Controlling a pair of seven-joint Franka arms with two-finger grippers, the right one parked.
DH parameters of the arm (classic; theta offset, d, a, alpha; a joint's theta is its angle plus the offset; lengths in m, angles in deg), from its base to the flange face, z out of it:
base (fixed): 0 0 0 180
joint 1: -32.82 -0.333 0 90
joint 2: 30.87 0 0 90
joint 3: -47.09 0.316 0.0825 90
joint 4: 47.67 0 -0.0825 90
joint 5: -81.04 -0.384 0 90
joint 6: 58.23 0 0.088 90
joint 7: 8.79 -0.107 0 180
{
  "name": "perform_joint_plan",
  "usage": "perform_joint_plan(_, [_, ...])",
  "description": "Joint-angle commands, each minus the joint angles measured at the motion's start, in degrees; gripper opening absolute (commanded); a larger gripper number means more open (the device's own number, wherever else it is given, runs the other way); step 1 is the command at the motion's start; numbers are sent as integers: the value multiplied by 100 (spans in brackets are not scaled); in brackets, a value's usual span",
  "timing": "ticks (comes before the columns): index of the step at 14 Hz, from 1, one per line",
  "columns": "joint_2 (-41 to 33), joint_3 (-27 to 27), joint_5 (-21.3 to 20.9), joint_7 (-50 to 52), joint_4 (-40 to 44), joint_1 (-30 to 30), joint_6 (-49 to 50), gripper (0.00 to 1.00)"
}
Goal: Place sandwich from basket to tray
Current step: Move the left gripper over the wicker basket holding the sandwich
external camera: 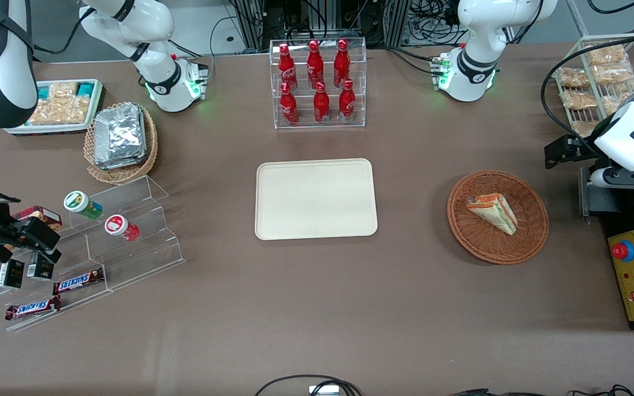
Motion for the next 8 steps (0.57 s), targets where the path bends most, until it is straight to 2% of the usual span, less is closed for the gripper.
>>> perform_joint_plan(1, [16,-10,-27,-93,75,-16,94,100])
perform_joint_plan(5, [122,69,-53,-67,-4,-68,-37,100])
perform_joint_plan(8, [35,69,-351,283,-800,-112,-755,100])
